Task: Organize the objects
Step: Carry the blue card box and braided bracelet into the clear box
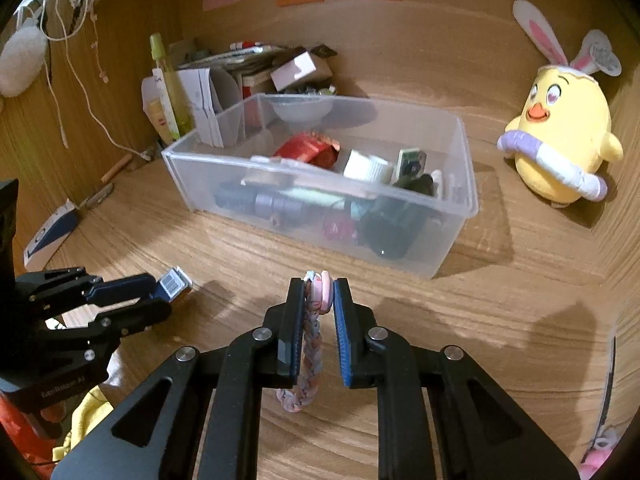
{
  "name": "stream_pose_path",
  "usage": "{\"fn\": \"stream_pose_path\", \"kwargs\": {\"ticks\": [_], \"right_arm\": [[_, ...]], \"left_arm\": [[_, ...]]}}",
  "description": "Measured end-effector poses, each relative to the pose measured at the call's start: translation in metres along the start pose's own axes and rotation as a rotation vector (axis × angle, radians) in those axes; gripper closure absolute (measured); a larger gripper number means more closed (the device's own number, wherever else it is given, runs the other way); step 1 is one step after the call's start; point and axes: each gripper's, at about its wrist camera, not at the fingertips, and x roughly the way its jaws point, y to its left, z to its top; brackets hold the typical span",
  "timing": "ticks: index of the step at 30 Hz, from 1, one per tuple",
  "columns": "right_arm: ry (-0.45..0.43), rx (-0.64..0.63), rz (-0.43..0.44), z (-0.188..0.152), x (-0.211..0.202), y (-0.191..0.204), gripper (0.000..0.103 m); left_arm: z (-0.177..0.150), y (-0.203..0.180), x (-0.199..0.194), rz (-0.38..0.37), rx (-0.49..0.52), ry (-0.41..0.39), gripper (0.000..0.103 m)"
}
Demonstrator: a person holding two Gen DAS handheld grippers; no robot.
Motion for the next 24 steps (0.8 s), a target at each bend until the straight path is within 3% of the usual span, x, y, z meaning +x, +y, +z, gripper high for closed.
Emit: {"fn": "stream_pose_path", "kwargs": {"ticks": [24], "right_arm": [[-0.184, -0.026, -0.031, 0.053, -0.036, -0.013, 0.09]], "left_arm": [[0.077, 0.004, -0.022, 0.027, -0.029, -0.194, 0.076]]}}
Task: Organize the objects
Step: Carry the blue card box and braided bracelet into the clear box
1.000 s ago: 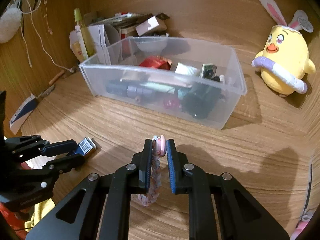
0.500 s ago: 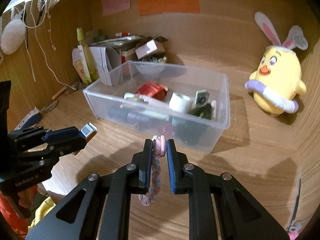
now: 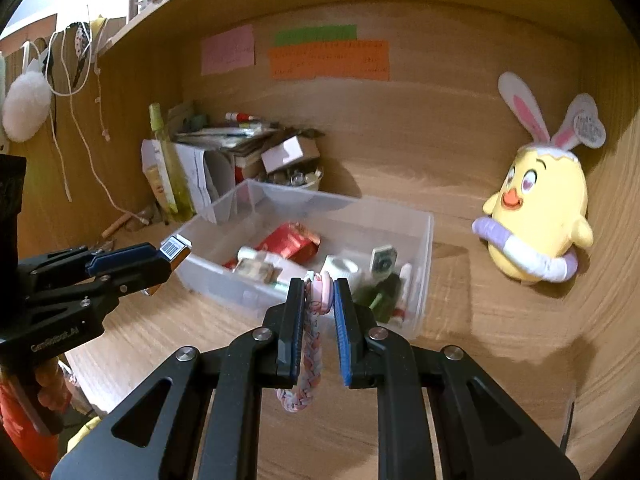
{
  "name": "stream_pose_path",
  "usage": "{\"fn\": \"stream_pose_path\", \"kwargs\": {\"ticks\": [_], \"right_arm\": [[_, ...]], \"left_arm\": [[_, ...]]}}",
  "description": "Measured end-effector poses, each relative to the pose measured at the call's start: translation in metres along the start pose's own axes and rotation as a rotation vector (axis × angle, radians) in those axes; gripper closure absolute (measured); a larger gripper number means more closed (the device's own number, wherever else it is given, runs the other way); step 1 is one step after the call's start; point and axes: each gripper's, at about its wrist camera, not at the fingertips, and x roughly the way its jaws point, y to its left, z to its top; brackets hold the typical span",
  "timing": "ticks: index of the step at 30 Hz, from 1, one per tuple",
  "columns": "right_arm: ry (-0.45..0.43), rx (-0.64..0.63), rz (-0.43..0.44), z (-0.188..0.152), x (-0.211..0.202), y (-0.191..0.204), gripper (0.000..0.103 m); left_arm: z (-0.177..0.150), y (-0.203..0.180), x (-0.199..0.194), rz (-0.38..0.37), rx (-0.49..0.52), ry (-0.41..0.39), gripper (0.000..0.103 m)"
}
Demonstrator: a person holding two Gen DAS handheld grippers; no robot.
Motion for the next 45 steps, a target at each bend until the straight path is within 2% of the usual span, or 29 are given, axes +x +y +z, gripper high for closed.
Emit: {"fn": "stream_pose_path", "kwargs": {"ticks": [13, 26, 40, 42, 44, 45], "right_arm": [[-0.055, 0.013, -0.008, 0.034, 0.016, -0.015, 0.09], [0.049, 0.062, -0.012, 0.028, 0.067, -0.031, 0.09], [0.118, 0.045, -0.012, 0.018, 0.097, -0.027, 0.089], [0.131, 0.038, -0.005, 0.017, 0.098, -0.025, 0.084], [0.132, 0.037, 0.004, 0.017, 0.097, -0.025, 0.071], [0.126, 0.035, 0.001, 0.017, 0.096, -0.025, 0.069]], "left_arm": [[0.028, 0.006, 0.03, 0.005, -0.025, 0.006, 0.076], [0.035, 0.01, 0.071, 0.008, -0.026, 0.069, 0.076], [0.027, 0.008, 0.104, -0.023, -0.013, 0.149, 0.076], [0.026, 0.007, 0.104, -0.032, -0.011, 0.157, 0.076], [0.026, 0.006, 0.103, -0.038, -0.008, 0.161, 0.076], [0.026, 0.005, 0.102, -0.035, -0.005, 0.158, 0.076]]}}
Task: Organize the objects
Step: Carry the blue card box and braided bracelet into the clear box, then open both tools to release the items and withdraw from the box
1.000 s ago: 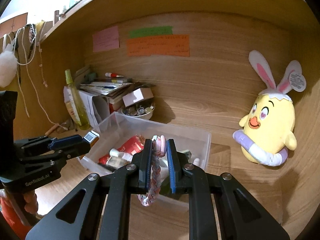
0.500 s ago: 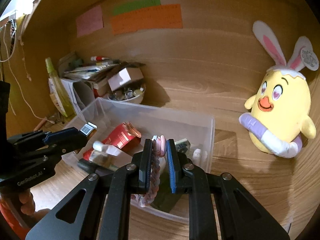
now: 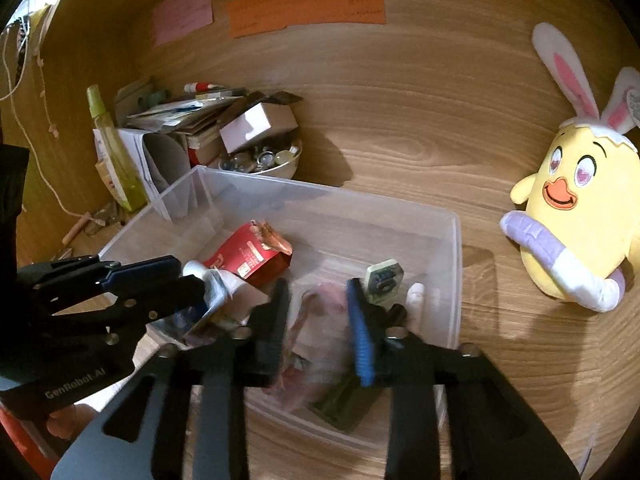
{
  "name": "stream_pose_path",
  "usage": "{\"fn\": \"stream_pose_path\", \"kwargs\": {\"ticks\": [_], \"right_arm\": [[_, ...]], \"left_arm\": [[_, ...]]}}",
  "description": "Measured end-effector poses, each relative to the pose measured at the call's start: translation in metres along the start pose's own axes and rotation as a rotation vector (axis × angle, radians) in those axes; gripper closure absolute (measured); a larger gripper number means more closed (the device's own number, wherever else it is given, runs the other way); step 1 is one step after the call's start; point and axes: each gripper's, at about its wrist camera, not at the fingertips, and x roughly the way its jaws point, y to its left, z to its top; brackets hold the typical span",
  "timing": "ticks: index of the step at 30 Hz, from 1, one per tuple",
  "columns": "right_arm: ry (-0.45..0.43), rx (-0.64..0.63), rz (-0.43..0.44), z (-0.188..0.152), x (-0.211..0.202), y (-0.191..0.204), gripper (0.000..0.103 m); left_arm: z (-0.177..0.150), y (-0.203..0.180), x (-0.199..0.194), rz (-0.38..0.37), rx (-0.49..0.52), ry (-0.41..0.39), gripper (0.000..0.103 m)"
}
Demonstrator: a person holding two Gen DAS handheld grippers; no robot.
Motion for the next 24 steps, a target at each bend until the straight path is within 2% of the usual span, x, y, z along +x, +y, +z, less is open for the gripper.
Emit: {"fn": "stream_pose_path", "kwargs": {"ticks": [12, 18, 21, 23, 24], "right_arm": [[-0.038, -0.023, -0.011, 0.001, -0.025, 0.007, 0.067], [-0.056, -0.037, -0.023, -0.004, -0.039, 0.012, 0.06], [-0.058, -0.038, -0.028, -0.01, -0.046, 0.013, 0.059], [-0.063, -0.036, -0.032, -0.012, -0.05, 0.014, 0.051], [-0.071, -0.035, -0.04, -0.015, -0.053, 0.015, 0.048]], "left_arm": [[0.001, 0.004, -0.026, 0.016, -0.007, -0.04, 0.076], [-0.002, 0.006, -0.042, 0.023, -0.005, -0.067, 0.076], [-0.005, 0.006, -0.048, 0.029, -0.003, -0.075, 0.068], [-0.008, 0.006, -0.053, 0.041, 0.0, -0.084, 0.057], [-0.01, 0.005, -0.055, 0.047, 0.003, -0.09, 0.054]]}}
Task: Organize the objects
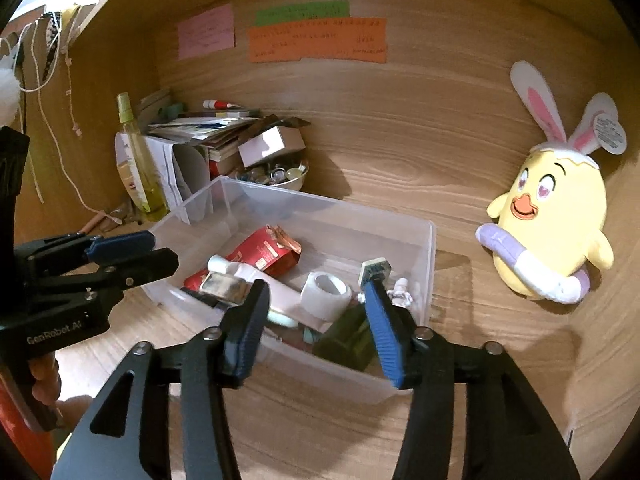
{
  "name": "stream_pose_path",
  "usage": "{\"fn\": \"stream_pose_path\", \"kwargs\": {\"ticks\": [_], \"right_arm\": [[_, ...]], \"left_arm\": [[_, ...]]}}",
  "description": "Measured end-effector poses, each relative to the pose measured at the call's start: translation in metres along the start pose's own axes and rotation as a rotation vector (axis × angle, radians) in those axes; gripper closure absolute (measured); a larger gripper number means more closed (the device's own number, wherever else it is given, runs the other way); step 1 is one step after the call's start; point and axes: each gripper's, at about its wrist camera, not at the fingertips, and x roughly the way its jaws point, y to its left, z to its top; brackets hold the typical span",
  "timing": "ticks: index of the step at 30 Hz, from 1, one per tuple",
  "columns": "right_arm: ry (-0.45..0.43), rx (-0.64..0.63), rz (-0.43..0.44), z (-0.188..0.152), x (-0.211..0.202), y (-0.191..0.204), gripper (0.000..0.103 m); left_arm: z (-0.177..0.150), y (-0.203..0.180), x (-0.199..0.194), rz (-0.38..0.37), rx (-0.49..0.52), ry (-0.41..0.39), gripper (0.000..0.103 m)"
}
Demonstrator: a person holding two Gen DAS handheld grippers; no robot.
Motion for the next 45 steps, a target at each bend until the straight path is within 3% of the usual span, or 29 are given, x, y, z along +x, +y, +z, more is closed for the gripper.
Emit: {"fn": "stream_pose_path", "kwargs": {"ticks": [2, 5, 11, 14, 25, 45], "right_arm": [[-0.015, 0.0, -0.013, -0.003, -0.005, 0.001, 0.034], [-0.029, 0.002, -0.023, -0.007, -0.013, 0.003, 0.026], [-0.037, -0.01, -0.028, -0.015, -0.026, 0.008, 0.019], [-0.036, -0.013, -0.028, -0.021, -0.032, 0.01, 0.017], [-0.019, -0.007, -0.037, -0.035, -0.039, 0.013, 0.013], [-0.034, 0.075, -0.04, -0.029, -0.042, -0.007, 0.011]], "left_arm": [[-0.003, -0.001, -0.005, 0.011, 0.007, -0.009, 0.046], [-0.007, -0.003, -0.012, 0.025, 0.019, -0.019, 0.039], [-0.015, -0.007, -0.024, 0.049, 0.03, -0.041, 0.016], [-0.02, -0.009, -0.028, 0.059, 0.035, -0.047, 0.012], [-0.029, -0.009, -0.037, 0.073, 0.015, -0.061, 0.008], [-0.03, -0.007, -0.041, 0.065, 0.011, -0.063, 0.006]]}}
